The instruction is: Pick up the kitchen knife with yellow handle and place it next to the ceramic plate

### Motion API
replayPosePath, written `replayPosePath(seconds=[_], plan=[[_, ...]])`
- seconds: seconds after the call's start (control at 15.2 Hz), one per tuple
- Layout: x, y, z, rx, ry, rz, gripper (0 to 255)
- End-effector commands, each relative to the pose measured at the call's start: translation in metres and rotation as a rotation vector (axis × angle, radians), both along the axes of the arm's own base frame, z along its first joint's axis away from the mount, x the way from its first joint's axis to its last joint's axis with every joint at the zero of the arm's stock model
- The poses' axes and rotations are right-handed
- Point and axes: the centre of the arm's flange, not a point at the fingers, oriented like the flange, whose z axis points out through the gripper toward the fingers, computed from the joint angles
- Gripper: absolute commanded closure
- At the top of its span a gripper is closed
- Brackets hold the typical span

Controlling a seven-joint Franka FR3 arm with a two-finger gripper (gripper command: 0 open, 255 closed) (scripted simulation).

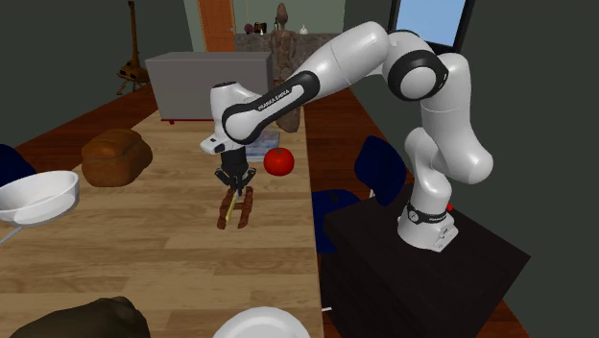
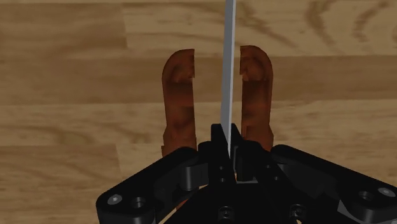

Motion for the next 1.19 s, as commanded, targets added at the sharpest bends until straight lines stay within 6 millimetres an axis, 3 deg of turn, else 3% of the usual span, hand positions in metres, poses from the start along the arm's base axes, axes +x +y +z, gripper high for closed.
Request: replayPosePath(seconds=[0.0,1.12], plan=[[0.000,-0.001,0.011,0.000,0.000,0.000,255],[0.000,-0.001,0.101,0.000,0.000,0.000,255]])
